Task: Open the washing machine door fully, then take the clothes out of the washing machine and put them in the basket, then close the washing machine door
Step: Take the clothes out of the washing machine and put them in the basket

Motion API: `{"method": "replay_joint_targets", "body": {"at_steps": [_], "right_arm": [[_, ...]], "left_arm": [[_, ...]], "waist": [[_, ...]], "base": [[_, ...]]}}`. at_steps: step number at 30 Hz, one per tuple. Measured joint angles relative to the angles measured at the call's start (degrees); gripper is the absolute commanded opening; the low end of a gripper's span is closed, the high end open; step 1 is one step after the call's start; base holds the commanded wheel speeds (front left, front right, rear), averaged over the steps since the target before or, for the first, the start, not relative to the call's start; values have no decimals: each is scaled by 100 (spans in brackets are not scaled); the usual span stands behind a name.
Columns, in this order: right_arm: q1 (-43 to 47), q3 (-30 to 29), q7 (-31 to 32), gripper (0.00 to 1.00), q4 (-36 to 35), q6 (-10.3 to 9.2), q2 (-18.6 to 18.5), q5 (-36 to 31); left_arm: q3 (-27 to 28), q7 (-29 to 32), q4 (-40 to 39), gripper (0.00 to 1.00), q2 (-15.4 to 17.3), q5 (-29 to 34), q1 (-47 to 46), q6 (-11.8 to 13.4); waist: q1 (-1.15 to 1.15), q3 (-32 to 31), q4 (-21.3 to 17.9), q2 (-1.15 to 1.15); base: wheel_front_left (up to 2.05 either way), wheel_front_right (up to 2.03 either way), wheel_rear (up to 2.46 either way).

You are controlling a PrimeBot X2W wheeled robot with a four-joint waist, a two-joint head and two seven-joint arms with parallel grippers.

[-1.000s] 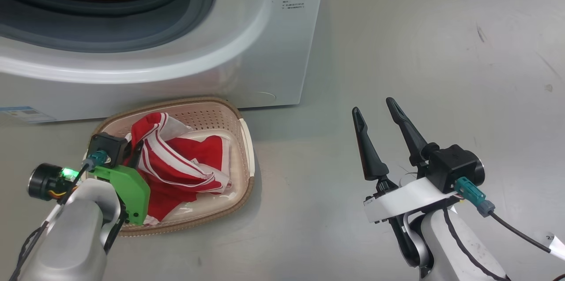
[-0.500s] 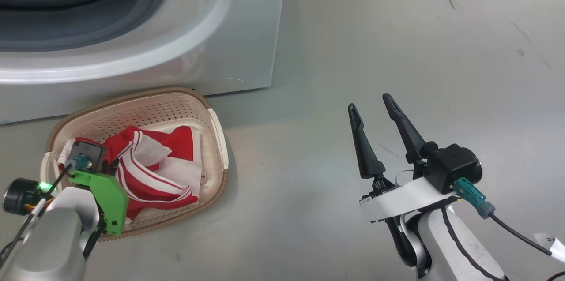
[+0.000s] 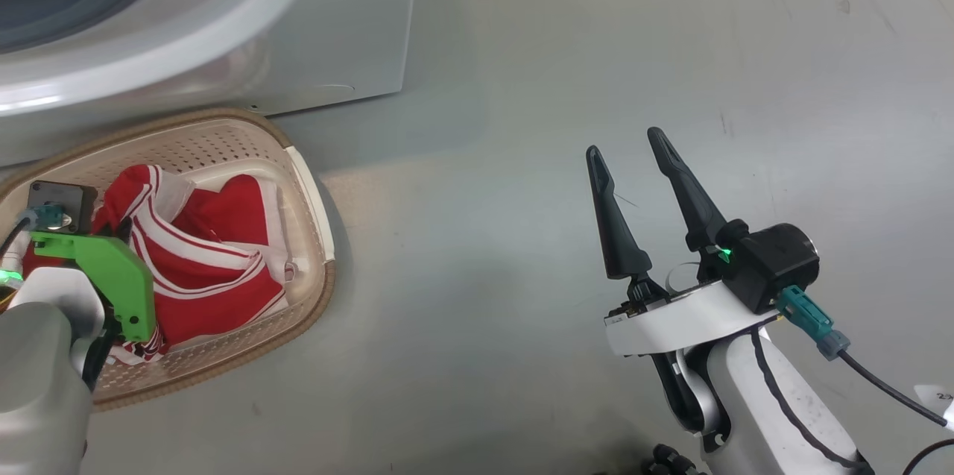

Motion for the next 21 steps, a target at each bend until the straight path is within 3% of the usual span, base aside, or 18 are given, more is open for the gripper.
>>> {"method": "replay_joint_targets", "body": {"at_steps": [9, 10, 11, 12, 21], "right_arm": [[-113, -26, 0, 100, -92, -98, 4, 43], [-116, -41, 0, 100, -93, -99, 5, 55], [-118, -56, 0, 100, -93, -100, 5, 56], [-121, -67, 0, 100, -93, -101, 5, 56], [-160, -137, 0, 100, -48, -107, 7, 23]], "left_arm": [[-49, 85, 357, 0, -4, 4, -70, 0], [-51, 110, 408, 19, -27, 4, -79, 0], [-54, 137, 456, 64, -54, 4, -83, 0], [-58, 159, 485, 100, -74, 4, -85, 0], [-151, -10, 590, 100, -193, 35, -295, 0]], "waist": [[0, 378, -207, 0], [0, 397, -216, 0], [0, 411, -221, 0], [0, 418, -218, 0], [0, 347, -53, 0]], "base": [[0, 0, 0], [0, 0, 0], [0, 0, 0], [0, 0, 0], [0, 0, 0]]}}
